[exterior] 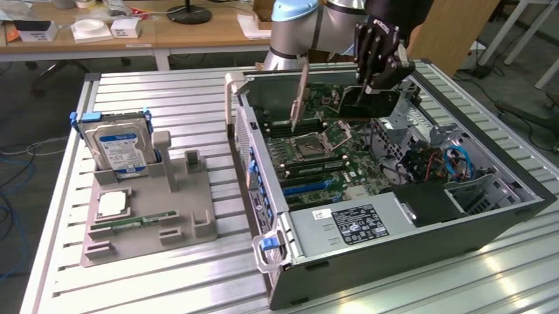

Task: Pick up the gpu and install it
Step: 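Insert the gpu into the slot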

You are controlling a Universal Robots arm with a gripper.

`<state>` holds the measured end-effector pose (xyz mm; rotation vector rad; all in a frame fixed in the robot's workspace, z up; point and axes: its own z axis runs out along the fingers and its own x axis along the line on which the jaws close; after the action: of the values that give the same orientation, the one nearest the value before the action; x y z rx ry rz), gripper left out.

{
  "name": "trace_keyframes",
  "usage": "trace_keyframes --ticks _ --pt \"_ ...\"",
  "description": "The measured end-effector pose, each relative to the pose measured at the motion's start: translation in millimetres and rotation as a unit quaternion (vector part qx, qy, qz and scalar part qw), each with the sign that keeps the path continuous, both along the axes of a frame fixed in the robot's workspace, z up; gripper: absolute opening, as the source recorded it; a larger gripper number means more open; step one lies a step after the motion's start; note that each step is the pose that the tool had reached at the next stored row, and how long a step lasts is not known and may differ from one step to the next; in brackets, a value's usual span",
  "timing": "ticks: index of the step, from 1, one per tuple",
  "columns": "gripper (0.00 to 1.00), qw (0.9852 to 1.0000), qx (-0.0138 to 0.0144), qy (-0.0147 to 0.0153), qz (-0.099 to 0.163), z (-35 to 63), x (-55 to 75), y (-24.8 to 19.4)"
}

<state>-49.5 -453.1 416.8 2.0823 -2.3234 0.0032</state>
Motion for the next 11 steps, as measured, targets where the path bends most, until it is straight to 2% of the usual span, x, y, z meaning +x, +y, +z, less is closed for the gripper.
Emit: trace_keyframes --ticks 6,11 --pt "0.26 0.9996 0.0 0.0 0.027 0.0 -0.3 -0.6" --pt "0.26 0.9988 0.0 0.0 0.05 0.0 -0.6 -0.9"
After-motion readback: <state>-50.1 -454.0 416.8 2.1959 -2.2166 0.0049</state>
